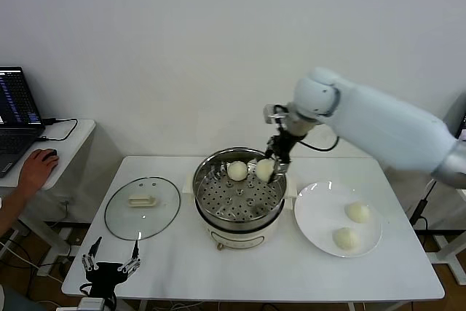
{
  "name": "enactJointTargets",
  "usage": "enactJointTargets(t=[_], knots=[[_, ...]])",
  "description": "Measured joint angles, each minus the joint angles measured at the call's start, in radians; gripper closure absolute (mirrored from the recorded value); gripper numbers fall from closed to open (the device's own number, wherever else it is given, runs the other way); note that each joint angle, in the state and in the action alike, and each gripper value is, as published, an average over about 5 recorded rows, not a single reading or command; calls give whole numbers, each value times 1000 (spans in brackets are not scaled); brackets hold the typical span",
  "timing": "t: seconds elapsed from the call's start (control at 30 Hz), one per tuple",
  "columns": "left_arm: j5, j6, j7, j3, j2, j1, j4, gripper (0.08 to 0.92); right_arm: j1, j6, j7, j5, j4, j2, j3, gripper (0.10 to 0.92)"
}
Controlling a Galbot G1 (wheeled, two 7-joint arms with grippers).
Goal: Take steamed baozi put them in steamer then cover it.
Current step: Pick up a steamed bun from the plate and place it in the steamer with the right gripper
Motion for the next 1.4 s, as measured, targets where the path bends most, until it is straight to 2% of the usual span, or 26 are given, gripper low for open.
enactJointTargets(t=[0.47, 1.03, 1.13, 1.3, 1.4], knots=[[-13, 0, 0, 15, -4, -15, -5, 177, -62, -2, 25, -31, -175, 251, -36, 372], [-23, 0, -1, 17, 2, -12, -6, 177, -137, 16, 85, -101, -327, 396, -7, 372], [-23, 0, -1, 17, 3, -12, -6, 177, -141, 15, 94, -108, -334, 401, -2, 337], [-23, 2, 1, 20, 1, -16, -3, 177, -138, 11, 99, -109, -334, 398, 7, 223], [-23, 3, 2, 21, -1, -19, -1, 177, -130, 10, 96, -104, -324, 386, 15, 205]])
